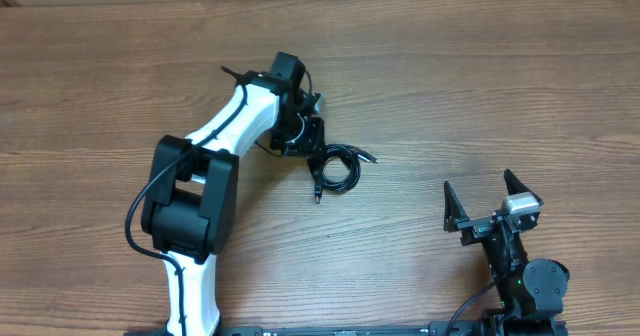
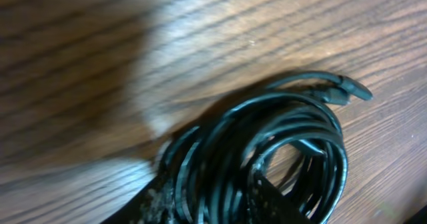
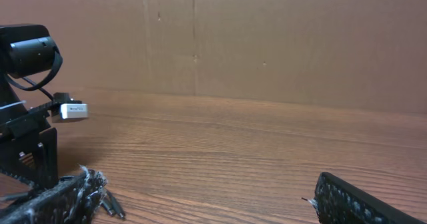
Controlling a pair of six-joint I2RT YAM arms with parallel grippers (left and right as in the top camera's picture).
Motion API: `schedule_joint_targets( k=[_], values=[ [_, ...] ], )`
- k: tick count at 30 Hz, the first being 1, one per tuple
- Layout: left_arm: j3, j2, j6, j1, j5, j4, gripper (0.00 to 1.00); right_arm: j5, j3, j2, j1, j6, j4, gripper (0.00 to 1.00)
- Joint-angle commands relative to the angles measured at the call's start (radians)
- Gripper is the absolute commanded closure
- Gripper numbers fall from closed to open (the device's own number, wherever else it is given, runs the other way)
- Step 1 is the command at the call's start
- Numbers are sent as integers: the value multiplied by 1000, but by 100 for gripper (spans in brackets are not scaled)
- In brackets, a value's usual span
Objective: Untangle cables
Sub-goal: 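Lower the left gripper and pinch a strand of the black cable, then lift the cable strand with the left gripper and pull it leftward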
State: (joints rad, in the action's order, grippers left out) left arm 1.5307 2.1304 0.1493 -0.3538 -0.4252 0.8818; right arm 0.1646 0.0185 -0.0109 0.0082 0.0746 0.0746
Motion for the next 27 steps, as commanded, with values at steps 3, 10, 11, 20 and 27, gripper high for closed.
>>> schedule_joint_targets(
  k=[3,10,11,20,27],
  values=[
    [8,8,-12,-37,11,-1,62,-6,-10,8,3,2,-4,0],
    [8,8,-12,-38,18,0,95,-7,-10,8,3,2,-4,0],
    [8,8,-11,-38,17,1,96,-7,-10,8,3,2,-4,0],
    [141,-2,-11,-31,13,170,96,-6,-10,8,3,2,-4,0],
    [475,-3,-11,-31,12,452,96,-6,-10,8,3,2,-4,0]
  ],
)
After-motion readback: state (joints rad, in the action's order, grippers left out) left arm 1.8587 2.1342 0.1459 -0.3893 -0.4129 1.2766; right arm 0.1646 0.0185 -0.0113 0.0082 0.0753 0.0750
